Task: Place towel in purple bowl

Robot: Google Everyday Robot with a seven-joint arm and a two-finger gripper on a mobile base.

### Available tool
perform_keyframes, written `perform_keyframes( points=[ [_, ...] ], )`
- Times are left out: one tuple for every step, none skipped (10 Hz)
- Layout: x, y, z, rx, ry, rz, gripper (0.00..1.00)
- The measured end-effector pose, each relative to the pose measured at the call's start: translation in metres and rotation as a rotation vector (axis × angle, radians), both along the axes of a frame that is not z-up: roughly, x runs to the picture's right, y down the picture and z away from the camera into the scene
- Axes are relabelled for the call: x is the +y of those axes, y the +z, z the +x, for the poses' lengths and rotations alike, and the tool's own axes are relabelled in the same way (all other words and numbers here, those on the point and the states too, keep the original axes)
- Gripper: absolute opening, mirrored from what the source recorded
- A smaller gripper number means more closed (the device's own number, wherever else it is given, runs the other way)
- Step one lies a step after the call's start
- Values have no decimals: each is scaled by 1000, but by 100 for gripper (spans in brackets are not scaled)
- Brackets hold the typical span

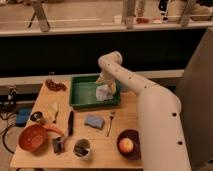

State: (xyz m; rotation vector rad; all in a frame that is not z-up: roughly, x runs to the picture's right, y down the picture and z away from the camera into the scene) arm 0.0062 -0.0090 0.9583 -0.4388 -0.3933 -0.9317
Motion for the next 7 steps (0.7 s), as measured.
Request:
perform_keyframes(
  points=[
    [5, 4, -4, -15, -1, -5, 80],
    [13, 10, -4, -24, -16, 4, 80],
    [21, 16, -4, -29, -39, 12, 80],
    [29, 21, -4, -33, -60, 15, 80],
    [35, 26, -7, -39, -80, 17, 77],
    [39, 29, -8, -48, -98, 18, 66],
    [41, 30, -7, -52, -112, 18, 56]
  ],
)
